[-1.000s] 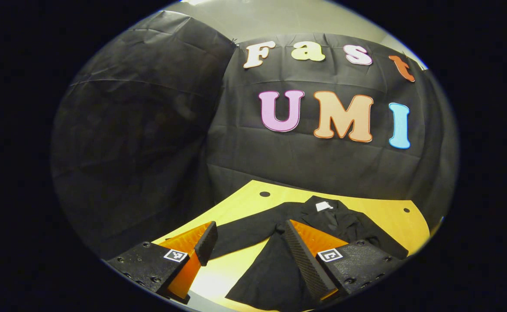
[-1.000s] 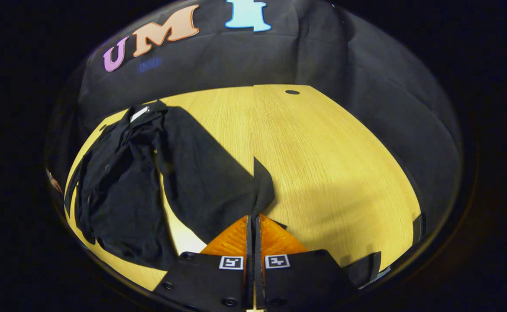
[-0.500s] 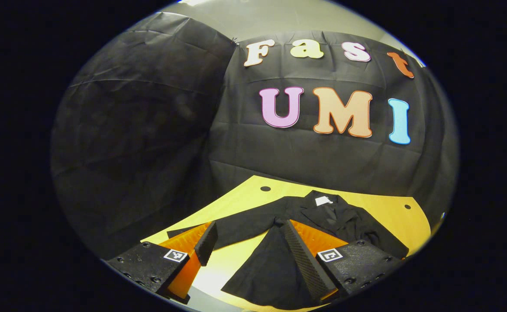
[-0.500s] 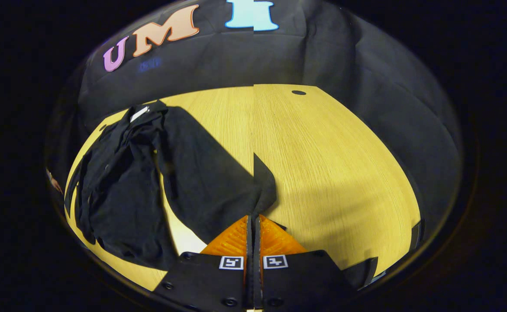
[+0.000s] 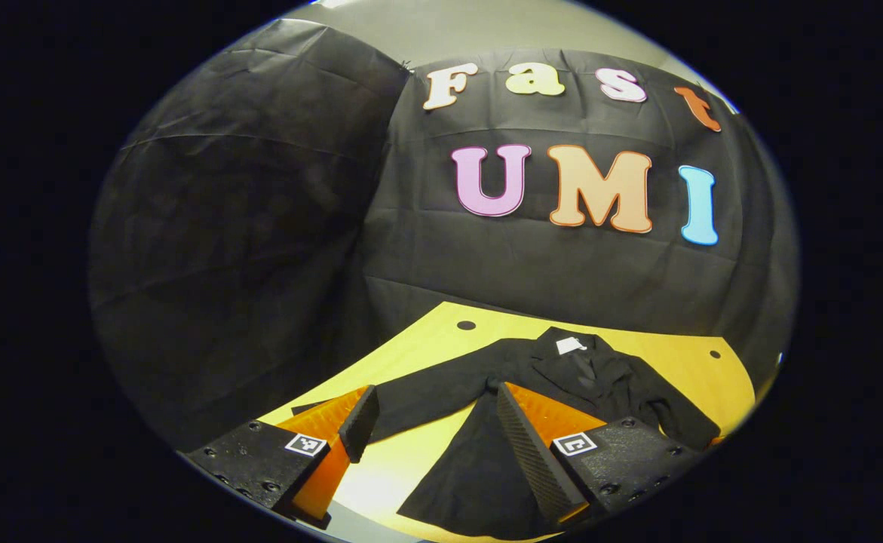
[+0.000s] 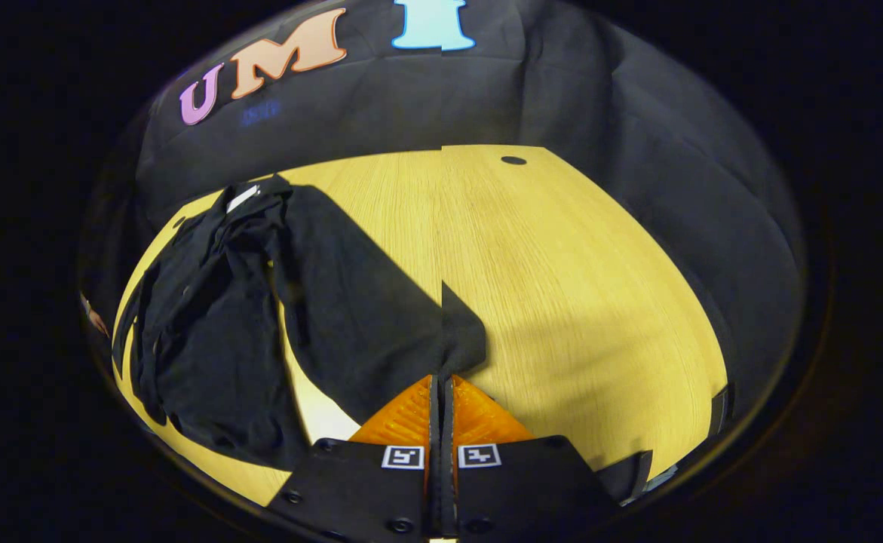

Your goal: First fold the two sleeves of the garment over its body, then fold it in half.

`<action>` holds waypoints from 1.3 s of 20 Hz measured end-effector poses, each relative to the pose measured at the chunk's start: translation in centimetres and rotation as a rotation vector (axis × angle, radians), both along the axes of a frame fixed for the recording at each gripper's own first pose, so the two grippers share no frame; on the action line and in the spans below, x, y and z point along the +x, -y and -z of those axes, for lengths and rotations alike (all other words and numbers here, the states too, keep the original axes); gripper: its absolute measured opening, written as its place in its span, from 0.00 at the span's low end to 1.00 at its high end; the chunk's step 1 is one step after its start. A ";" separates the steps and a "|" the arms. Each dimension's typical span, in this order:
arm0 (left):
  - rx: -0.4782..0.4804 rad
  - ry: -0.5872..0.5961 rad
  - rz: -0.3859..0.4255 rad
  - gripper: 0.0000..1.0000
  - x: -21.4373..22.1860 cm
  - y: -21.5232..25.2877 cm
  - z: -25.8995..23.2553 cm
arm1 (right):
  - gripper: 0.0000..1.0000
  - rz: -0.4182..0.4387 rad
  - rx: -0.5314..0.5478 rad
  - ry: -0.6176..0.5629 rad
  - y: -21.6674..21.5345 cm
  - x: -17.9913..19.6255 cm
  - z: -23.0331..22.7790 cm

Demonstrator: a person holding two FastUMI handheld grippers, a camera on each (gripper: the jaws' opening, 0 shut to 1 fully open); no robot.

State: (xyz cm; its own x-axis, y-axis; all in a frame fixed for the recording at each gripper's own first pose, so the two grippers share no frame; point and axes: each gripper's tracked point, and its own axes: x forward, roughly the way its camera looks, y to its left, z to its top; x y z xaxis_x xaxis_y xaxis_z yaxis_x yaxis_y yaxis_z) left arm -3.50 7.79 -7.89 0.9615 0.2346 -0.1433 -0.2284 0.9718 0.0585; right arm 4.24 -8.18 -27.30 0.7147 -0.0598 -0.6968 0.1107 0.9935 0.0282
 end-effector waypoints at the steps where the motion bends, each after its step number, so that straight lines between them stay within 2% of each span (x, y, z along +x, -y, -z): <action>1: -0.009 -0.004 0.032 0.93 0.4 0.5 0.1 | 0.02 0.011 -0.001 0.010 -0.3 0.4 -0.8; 5: 0.032 -0.025 0.075 0.93 2.1 -0.9 0.1 | 0.02 0.013 -0.052 0.061 -2.7 3.6 -4.6; 9: 0.065 -0.043 0.130 0.93 2.8 -2.0 0.0 | 0.02 -0.004 -0.025 0.115 -6.9 7.6 -7.8; 12: 0.083 -0.063 0.124 0.93 2.7 -3.4 0.1 | 0.02 -0.023 -0.023 0.156 -10.3 10.9 -9.9; 19: 0.026 -0.065 0.119 0.92 3.1 -4.9 0.4 | 0.02 -0.087 -0.015 0.235 -17.5 15.9 -13.4; 26: 0.031 -0.071 0.143 0.93 4.3 -6.7 0.3 | 0.02 -0.156 0.026 0.311 -24.8 19.2 -16.6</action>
State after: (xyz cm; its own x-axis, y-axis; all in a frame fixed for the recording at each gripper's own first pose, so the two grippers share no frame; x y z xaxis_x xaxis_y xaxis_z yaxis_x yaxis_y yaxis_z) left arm 0.80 14.48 -8.21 0.9731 0.1011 -0.2071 -0.0817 0.9916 0.1000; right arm 23.46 16.57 -10.72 0.8921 0.0817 -0.4443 -0.0604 0.9962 0.0621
